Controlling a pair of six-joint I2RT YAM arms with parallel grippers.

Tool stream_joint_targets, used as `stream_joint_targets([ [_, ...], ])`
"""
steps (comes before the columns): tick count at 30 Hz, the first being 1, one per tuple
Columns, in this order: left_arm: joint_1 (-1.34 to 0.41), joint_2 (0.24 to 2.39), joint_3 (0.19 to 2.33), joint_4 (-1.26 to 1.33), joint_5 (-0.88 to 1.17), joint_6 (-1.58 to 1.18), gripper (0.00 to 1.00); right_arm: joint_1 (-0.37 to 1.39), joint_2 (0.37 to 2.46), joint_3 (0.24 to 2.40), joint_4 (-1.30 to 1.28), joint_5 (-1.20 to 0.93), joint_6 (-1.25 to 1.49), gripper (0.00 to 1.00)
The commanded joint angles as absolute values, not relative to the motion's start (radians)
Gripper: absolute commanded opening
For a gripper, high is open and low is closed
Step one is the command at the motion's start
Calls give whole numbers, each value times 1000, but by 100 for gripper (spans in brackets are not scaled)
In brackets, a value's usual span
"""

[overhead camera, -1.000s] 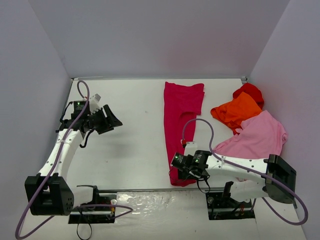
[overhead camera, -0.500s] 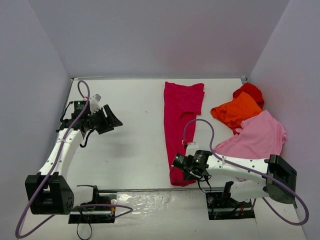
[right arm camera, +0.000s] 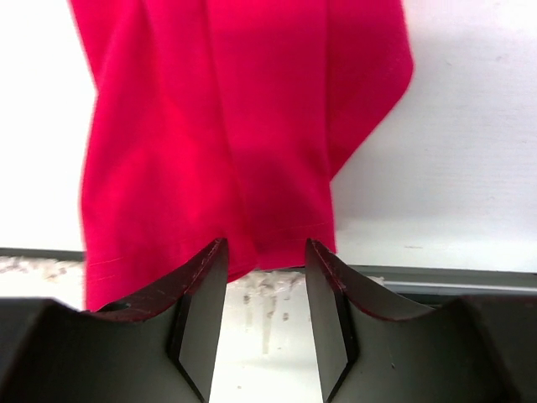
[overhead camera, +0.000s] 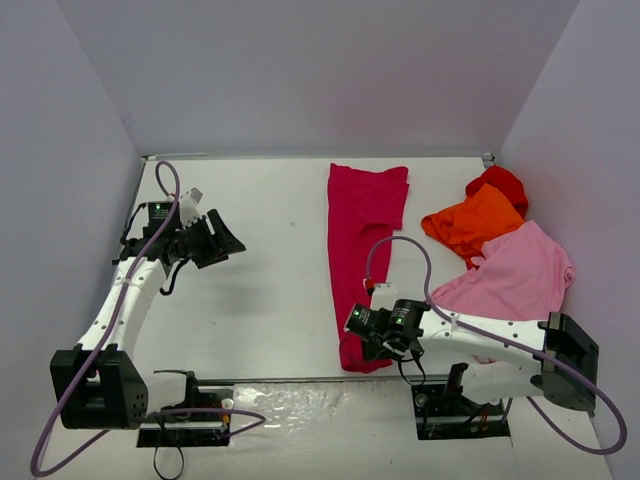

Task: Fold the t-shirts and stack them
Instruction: Rotate the tshirt 90 degrees, then grab the bottom of the folded rectangular tshirt with right arm

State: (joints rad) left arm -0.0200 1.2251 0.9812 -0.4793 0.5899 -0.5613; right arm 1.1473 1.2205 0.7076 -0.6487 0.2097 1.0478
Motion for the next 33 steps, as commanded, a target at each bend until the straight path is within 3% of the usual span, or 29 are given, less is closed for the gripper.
stream_joint_targets([
  [1, -20, 1218, 994, -414, 614, -572, 54, 1158, 1197, 742, -642, 198, 1033, 39],
  [16, -20, 1218, 994, -428, 612, -561, 54, 1160, 1320, 699, -641, 181, 1023, 38],
  [17, -20, 1220, 995, -430, 612, -559, 55, 1160, 1327, 700, -645, 187, 1022, 34],
  [20, -20, 1222, 1002, -436, 613, -556, 55, 1160, 1345, 714, -655, 210, 1015, 3],
  [21, -20, 1220, 1004, -438, 612, -554, 55, 1160, 1343, 722, -657, 218, 1012, 0],
  [28, -20, 1212, 1012, -446, 607, -555, 54, 1158, 1355, 850, -657, 297, 944, 0],
  [33, -20, 1198, 1008, -431, 611, -573, 54, 1165, 1480, 1121, -646, 326, 798, 0],
])
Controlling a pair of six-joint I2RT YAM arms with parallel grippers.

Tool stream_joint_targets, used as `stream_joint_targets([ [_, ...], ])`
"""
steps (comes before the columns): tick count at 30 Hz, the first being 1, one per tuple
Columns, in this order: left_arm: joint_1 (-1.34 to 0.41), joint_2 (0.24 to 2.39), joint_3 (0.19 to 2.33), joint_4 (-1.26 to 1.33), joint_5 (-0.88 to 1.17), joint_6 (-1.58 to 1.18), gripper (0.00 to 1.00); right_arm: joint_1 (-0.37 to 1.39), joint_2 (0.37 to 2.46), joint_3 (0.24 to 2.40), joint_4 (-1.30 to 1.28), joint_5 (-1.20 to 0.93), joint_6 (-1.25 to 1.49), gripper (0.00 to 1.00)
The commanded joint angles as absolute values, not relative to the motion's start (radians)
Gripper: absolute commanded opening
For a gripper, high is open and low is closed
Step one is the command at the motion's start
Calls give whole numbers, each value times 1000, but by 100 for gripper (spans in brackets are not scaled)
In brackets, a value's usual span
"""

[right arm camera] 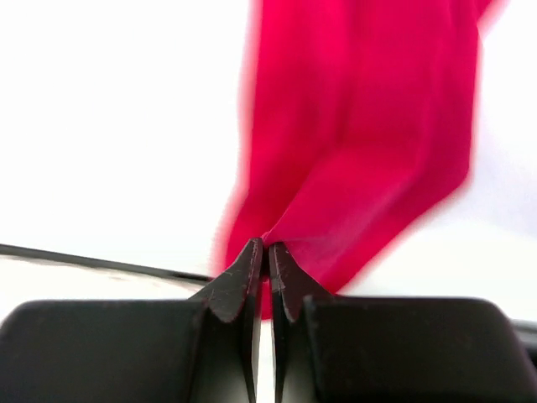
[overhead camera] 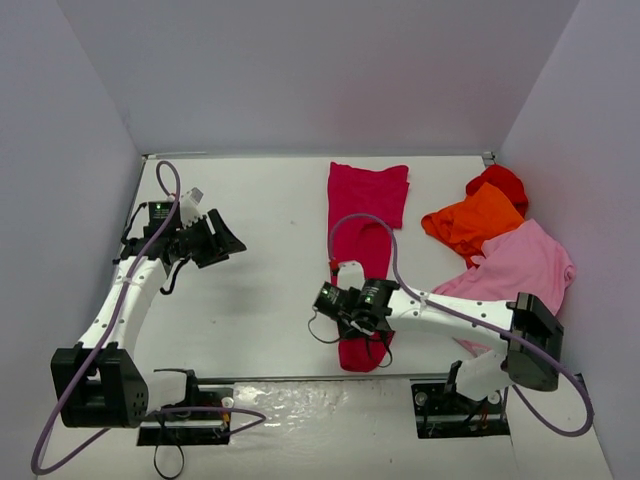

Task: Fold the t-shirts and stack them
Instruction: Grab the bottom of the folded rectangular tshirt with right arm

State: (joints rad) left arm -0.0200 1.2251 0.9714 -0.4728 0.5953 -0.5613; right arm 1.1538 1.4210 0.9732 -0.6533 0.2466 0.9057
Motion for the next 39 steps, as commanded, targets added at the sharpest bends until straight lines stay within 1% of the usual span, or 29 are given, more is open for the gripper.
stream_joint_targets([
  [1, -20, 1195, 1008, -433, 611, -575, 55, 1167, 1510, 1166, -630, 324, 774, 0],
  [6, -18, 1168, 1007, -453, 608, -566, 55, 1189, 1667, 1340, -509, 260, 672, 0],
  [8, -18, 1163, 1003, -457, 609, -565, 54, 1217, 1759, 1404, -488, 223, 649, 0],
  [11, -18, 1152, 1000, -474, 610, -556, 55, 1267, 1836, 1492, -478, 194, 631, 0],
  [15, -15, 1143, 996, -484, 605, -542, 54, 1341, 1902, 1514, -461, 126, 629, 0],
  [19, -15, 1146, 989, -474, 609, -547, 54, 1398, 1924, 1521, -449, 101, 633, 0],
  [26, -15, 1138, 966, -451, 613, -561, 54, 1420, 1925, 1524, -438, 100, 640, 0],
  [27, -15, 1138, 964, -451, 613, -561, 54, 1420, 1924, 1522, -438, 104, 642, 2],
  [29, -15, 1137, 961, -451, 612, -560, 54, 1423, 1913, 1516, -438, 127, 656, 20],
  [31, -15, 1136, 961, -454, 612, -556, 55, 1412, 1855, 1491, -441, 208, 693, 51],
  [32, -14, 1137, 962, -457, 611, -554, 54, 1400, 1814, 1477, -446, 255, 713, 62],
  [33, -14, 1138, 964, -461, 610, -551, 54, 1386, 1767, 1445, -458, 273, 752, 66],
  [34, -14, 1138, 968, -464, 609, -548, 54, 1360, 1724, 1395, -470, 284, 797, 67],
  [37, -14, 1139, 976, -471, 602, -539, 54, 1226, 1566, 1156, -489, 294, 912, 67],
  [39, -10, 1142, 976, -471, 600, -534, 54, 1156, 1420, 1007, -507, 281, 963, 66],
])
